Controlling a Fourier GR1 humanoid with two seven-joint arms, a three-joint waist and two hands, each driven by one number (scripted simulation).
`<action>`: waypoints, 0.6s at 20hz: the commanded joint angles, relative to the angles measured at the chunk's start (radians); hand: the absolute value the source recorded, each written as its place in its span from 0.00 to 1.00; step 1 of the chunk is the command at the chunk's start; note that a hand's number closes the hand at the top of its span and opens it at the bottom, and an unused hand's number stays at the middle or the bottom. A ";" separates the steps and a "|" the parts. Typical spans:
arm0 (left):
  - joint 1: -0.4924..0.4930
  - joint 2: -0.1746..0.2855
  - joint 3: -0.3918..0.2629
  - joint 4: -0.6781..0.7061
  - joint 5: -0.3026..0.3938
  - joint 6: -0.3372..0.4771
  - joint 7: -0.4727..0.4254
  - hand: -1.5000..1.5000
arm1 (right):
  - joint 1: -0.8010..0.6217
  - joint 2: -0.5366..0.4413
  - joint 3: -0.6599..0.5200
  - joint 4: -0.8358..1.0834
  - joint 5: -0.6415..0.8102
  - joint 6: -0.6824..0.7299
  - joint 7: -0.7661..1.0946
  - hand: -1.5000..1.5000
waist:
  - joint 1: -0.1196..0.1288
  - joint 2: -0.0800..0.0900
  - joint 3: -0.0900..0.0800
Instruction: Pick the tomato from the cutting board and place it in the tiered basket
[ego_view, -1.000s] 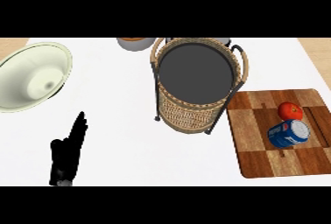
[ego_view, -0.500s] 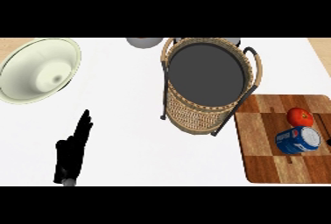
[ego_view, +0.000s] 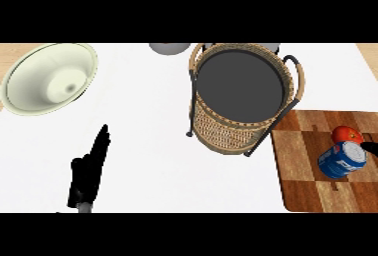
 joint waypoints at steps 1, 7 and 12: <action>-0.023 -0.005 0.001 0.020 -0.002 -0.013 0.014 0.50 | -0.161 0.051 0.044 0.072 0.107 0.114 0.260 0.00 | 0.006 0.004 0.001; 0.005 -0.032 -0.005 0.045 -0.014 0.005 -0.014 0.50 | -0.174 0.131 0.070 0.201 0.110 0.217 0.261 0.00 | -0.007 0.003 0.002; -0.017 -0.022 0.014 0.023 -0.008 0.004 0.027 0.50 | -0.280 0.157 0.031 0.289 0.093 0.318 0.262 0.00 | -0.015 -0.001 0.002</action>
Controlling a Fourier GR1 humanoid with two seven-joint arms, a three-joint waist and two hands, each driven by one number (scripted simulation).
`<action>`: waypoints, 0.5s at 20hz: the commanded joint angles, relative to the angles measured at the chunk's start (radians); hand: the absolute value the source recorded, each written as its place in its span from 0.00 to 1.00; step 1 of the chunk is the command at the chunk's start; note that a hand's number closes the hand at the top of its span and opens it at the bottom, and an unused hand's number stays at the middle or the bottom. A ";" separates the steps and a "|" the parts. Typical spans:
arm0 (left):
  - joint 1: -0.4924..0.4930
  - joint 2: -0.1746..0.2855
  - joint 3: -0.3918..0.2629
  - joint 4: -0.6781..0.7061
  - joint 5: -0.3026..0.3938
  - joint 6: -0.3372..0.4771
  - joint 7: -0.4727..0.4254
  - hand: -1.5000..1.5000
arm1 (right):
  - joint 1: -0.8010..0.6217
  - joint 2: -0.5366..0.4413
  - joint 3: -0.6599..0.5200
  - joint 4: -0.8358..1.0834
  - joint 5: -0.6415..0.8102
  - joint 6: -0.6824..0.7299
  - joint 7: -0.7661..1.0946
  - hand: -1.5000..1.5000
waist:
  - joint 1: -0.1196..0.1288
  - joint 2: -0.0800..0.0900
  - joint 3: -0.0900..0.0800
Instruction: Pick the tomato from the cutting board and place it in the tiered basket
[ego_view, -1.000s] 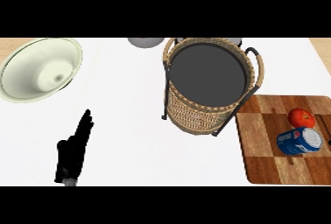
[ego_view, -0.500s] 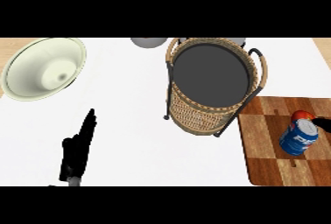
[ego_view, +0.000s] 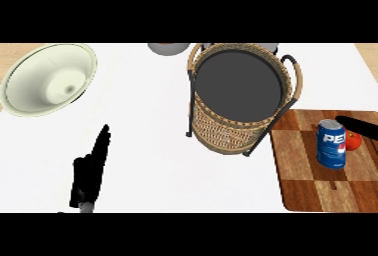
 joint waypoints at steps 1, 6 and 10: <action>-0.014 0.015 0.012 -0.011 0.007 -0.010 0.049 0.50 | -0.114 0.046 0.000 0.085 0.019 0.141 0.225 0.00 | -0.003 0.002 0.001; 0.077 0.014 0.021 0.002 0.004 -0.020 -0.039 0.50 | -0.167 0.108 -0.032 0.112 0.060 0.143 0.224 0.00 | -0.016 -0.003 0.001; 0.038 -0.025 0.008 0.044 -0.012 -0.010 -0.041 0.50 | -0.238 0.119 -0.062 0.224 0.033 0.215 0.224 0.00 | -0.015 0.002 0.001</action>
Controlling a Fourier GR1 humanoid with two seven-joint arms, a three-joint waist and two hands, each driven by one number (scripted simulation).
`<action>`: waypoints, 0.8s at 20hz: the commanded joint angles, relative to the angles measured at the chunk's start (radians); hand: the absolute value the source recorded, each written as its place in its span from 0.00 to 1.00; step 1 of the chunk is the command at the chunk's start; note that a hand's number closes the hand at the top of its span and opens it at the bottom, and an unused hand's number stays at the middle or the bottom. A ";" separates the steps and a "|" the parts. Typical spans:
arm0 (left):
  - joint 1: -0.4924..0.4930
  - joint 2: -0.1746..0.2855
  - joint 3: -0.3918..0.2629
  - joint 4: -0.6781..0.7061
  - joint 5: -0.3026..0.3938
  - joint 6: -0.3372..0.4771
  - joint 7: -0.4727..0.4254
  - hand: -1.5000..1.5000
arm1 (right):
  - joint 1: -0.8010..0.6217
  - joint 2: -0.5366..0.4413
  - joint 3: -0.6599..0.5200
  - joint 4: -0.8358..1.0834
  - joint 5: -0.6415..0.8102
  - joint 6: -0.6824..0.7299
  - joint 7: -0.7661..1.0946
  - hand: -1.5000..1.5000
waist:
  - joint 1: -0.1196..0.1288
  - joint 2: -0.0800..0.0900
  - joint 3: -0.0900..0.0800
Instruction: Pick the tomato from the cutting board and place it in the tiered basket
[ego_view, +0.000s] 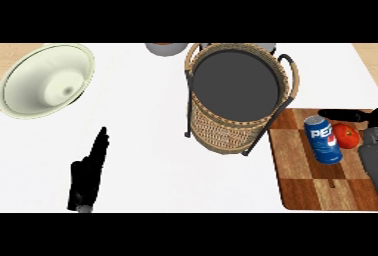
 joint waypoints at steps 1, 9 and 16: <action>-0.006 -0.022 0.000 0.035 -0.007 0.015 0.014 0.50 | -0.025 0.049 0.001 0.038 0.001 0.123 0.234 0.00 | -0.017 0.001 -0.002; 0.008 0.002 0.011 -0.019 -0.013 0.014 0.060 0.50 | -0.098 0.057 -0.086 0.160 -0.022 0.186 0.213 0.00 | -0.015 0.000 0.000; -0.005 -0.003 0.033 0.031 -0.018 -0.009 0.033 0.50 | -0.158 0.095 -0.120 0.226 0.020 0.187 0.206 0.00 | -0.016 0.001 0.000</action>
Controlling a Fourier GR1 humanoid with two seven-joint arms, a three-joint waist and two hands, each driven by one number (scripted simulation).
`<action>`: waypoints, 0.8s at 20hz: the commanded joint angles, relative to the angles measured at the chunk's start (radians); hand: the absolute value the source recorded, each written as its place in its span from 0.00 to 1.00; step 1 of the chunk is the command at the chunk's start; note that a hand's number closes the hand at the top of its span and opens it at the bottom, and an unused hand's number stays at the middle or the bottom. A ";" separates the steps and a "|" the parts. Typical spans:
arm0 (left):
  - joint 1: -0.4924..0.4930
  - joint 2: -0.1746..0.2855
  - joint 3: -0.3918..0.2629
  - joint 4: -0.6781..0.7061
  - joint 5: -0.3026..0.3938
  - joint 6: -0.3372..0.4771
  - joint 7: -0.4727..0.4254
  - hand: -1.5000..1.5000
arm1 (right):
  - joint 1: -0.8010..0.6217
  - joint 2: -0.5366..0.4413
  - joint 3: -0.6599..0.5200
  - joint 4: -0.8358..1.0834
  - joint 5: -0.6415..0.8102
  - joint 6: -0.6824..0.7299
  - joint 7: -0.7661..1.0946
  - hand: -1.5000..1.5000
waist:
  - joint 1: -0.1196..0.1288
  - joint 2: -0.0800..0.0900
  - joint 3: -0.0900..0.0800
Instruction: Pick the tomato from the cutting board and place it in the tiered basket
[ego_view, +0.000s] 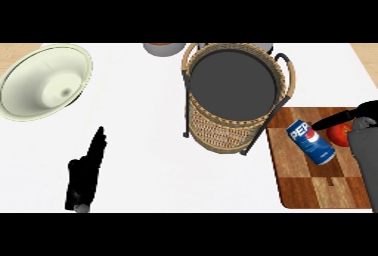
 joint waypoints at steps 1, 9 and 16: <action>0.019 -0.005 -0.001 -0.050 0.006 0.013 0.064 0.50 | -0.017 0.021 -0.034 0.034 -0.005 0.050 0.199 0.00 | -0.001 0.000 -0.002; 0.026 -0.042 -0.002 0.041 -0.028 0.002 -0.031 0.50 | -0.022 0.085 -0.094 0.081 0.013 -0.004 0.165 0.00 | -0.007 0.002 -0.002; 0.018 -0.022 0.005 -0.016 -0.048 -0.010 0.030 0.50 | -0.022 0.084 -0.136 0.125 0.029 0.005 0.112 0.00 | -0.002 0.002 -0.002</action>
